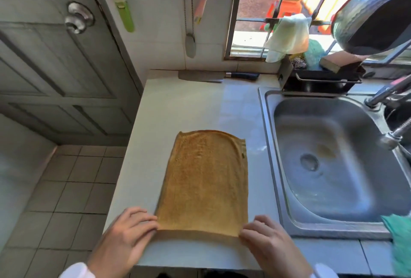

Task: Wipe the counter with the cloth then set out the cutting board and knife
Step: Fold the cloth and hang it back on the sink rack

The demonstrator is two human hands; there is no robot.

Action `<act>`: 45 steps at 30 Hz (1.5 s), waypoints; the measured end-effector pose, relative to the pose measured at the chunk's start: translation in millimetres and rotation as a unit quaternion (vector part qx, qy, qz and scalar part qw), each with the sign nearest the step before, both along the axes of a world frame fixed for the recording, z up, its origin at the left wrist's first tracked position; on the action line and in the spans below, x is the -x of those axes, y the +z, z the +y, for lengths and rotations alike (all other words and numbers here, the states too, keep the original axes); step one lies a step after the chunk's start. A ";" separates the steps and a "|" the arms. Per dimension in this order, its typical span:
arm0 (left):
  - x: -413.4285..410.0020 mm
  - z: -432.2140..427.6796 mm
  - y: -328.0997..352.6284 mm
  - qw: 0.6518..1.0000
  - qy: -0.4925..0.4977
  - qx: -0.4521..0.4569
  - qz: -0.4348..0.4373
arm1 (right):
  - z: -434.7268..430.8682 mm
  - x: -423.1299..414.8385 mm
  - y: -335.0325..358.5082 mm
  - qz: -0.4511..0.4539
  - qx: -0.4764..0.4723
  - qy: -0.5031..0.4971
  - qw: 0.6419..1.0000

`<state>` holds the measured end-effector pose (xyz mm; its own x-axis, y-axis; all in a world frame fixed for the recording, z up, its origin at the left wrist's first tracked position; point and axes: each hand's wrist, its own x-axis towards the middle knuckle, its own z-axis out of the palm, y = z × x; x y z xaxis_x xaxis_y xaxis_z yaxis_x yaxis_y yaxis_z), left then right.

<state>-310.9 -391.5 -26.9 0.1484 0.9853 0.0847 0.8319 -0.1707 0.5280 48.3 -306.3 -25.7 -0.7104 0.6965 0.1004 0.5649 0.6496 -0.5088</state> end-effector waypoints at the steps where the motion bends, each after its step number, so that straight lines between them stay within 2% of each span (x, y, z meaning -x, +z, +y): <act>1: 0.0 -9.4 4.4 1.000 -0.003 0.004 -0.009 | -8.5 -1.1 3.9 0.005 0.028 -0.002 1.000; 6: 12.9 -4.7 38.8 0.999 0.000 0.023 -0.031 | 6.5 -2.7 38.8 0.024 0.233 0.005 0.972; 8: 18.2 22.4 45.3 1.000 0.010 0.010 -0.020 | 34.5 3.3 44.2 0.042 0.249 -0.052 0.966; 14: 14.2 149.5 35.0 0.996 0.065 -0.037 0.042 | 136.1 41.0 29.0 0.033 0.159 -0.175 0.971; 16: 8.1 177.8 22.8 0.994 0.082 -0.003 0.066 | 157.2 50.7 19.5 0.010 0.136 -0.193 0.972; 19: -12.9 193.7 8.7 0.978 0.120 0.080 0.148 | 170.3 56.6 4.6 -0.028 0.121 -0.207 0.970; 21: -34.3 184.4 6.8 0.978 0.127 0.059 0.156 | 166.8 55.4 -2.3 -0.039 0.116 -0.201 0.972; 24: -87.4 154.2 10.9 0.991 0.021 -0.046 0.121 | 155.9 46.7 -8.4 -0.014 0.104 -0.210 0.972; 27: -140.9 127.1 8.1 0.989 -0.089 -0.045 0.107 | 141.7 30.7 -12.1 -0.011 0.053 -0.170 0.984; 30: -163.9 122.0 1.2 0.984 -0.114 -0.036 0.136 | 132.0 17.4 -14.4 -0.059 -0.004 -0.091 0.994; 34: -168.3 124.4 -4.7 0.979 -0.105 -0.085 0.152 | 129.6 15.5 -9.2 -0.047 -0.011 -0.079 0.996; 36: -169.0 124.6 -1.0 0.985 -0.082 -0.103 0.110 | 133.0 15.1 -4.5 -0.050 -0.004 -0.060 0.997; 40: -163.8 124.5 27.9 0.996 0.028 -0.071 -0.054 | 133.0 16.3 7.2 -0.073 0.031 -0.032 0.996; 43: -151.4 121.0 51.9 0.984 0.083 -0.036 -0.153 | 118.6 28.5 16.4 -0.039 0.039 -0.011 0.998; 45: -142.4 117.7 66.7 0.969 0.087 -0.038 -0.229 | 110.3 38.6 28.0 -0.015 0.036 -0.047 0.998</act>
<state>-168.5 -273.8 39.8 -0.0887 0.9805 0.1755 0.5336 -0.1020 0.8396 9.7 -196.0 2.3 -0.6441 0.7645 0.0267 0.6370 0.5553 -0.5347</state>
